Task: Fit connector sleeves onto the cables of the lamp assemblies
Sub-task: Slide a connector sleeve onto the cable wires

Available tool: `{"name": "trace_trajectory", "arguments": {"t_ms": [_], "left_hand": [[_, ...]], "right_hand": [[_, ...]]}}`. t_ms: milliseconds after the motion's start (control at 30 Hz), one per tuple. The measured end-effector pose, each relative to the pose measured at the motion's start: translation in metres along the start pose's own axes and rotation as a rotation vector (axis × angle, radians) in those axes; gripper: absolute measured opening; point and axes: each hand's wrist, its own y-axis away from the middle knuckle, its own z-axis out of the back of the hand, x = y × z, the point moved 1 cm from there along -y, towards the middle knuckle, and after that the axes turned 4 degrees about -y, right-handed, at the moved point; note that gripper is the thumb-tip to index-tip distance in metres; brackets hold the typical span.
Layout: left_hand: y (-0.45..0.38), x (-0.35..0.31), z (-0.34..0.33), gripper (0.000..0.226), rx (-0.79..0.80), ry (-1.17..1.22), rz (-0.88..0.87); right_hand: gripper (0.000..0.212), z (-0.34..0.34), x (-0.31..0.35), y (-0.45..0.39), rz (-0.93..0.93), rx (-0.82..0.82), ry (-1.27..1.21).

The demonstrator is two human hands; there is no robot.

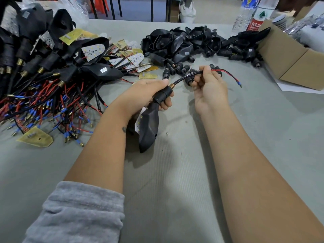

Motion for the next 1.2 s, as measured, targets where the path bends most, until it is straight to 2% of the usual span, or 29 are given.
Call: {"name": "trace_trajectory", "arguments": {"t_ms": [167, 233, 433, 533, 633, 667, 733, 833, 967, 1067, 1200], "left_hand": [[0.0, -0.003, 0.0, 0.037, -0.062, -0.035, 0.013], [-0.001, -0.003, -0.004, 0.037, -0.104, -0.016, 0.006], [-0.006, -0.002, -0.012, 0.033, -0.273, 0.053, 0.047], [-0.009, 0.0, -0.017, 0.047, -0.41, 0.054, 0.033], [-0.01, -0.001, -0.021, 0.08, -0.52, 0.054, 0.087], [-0.009, -0.002, -0.021, 0.083, -0.537, 0.081, 0.101], [-0.01, -0.001, -0.018, 0.07, -0.556, 0.16, 0.108], [-0.012, -0.002, -0.011, 0.027, -0.572, 0.18, 0.105], [-0.01, 0.001, -0.003, 0.022, -0.433, 0.164, 0.02], [-0.008, 0.001, -0.003, 0.021, -0.391, 0.128, -0.03], [-0.005, -0.003, -0.006, 0.019, -0.369, 0.19, -0.04]], "right_hand": [[0.018, -0.003, 0.0, 0.004, -0.102, 0.07, -0.029], [0.016, -0.006, -0.002, 0.008, -0.163, 0.134, 0.035], [0.02, -0.013, -0.011, 0.019, -0.086, 0.444, 0.611], [0.029, -0.014, -0.013, 0.024, -0.028, 0.524, 0.725], [0.012, -0.018, -0.012, 0.028, -0.009, 0.575, 0.778], [0.012, -0.018, -0.012, 0.029, -0.019, 0.597, 0.812], [0.022, -0.019, -0.011, 0.031, -0.052, 0.62, 0.861], [0.044, -0.018, -0.008, 0.033, -0.124, 0.632, 0.829], [0.057, -0.016, -0.005, 0.031, -0.169, 0.676, 0.764], [0.057, -0.015, -0.003, 0.031, -0.207, 0.713, 0.66], [0.071, -0.014, -0.002, 0.031, -0.218, 0.598, 0.493]]}}
